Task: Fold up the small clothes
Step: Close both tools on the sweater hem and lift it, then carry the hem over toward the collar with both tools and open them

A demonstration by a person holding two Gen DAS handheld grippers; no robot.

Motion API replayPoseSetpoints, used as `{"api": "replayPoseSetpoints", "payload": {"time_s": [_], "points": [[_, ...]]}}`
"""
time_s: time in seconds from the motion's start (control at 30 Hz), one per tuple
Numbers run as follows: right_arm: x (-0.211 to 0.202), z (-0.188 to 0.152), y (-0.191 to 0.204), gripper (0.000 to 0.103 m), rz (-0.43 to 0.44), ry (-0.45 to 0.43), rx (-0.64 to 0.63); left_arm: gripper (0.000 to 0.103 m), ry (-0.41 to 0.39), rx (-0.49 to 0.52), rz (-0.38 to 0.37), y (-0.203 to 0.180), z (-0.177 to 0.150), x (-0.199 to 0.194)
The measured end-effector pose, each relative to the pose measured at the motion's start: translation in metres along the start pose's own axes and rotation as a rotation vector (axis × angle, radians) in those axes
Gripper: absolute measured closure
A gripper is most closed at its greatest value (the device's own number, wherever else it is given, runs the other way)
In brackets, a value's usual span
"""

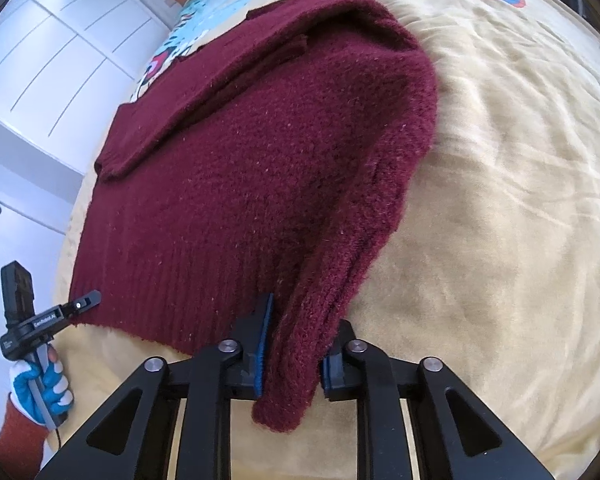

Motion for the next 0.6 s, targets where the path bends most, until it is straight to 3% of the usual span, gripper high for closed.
{"api": "replayPoseSetpoints", "payload": {"time_s": [0.27,0.6], "points": [[-0.011,0.004,0.000,0.090,0.029,-0.031,0.005,0.094,-0.040,0.009,-0.028,-0.009,0.011,-0.015],[-0.031,0.032,0.013,0.091,0.082,-0.107,-0.018,0.095,-0.106,0.001,-0.082,-0.021,0.036,-0.037]]}}
Point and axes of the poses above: each gripper's, at about its wrist camera, not at the fingertips, and x roughly the way its jaws point, y to its left, z to its top, the point moved 2 cm from there along x, roughly the way its jaws point, and after that the axes turned 10 degrees about -y, right-handed, at the moved point
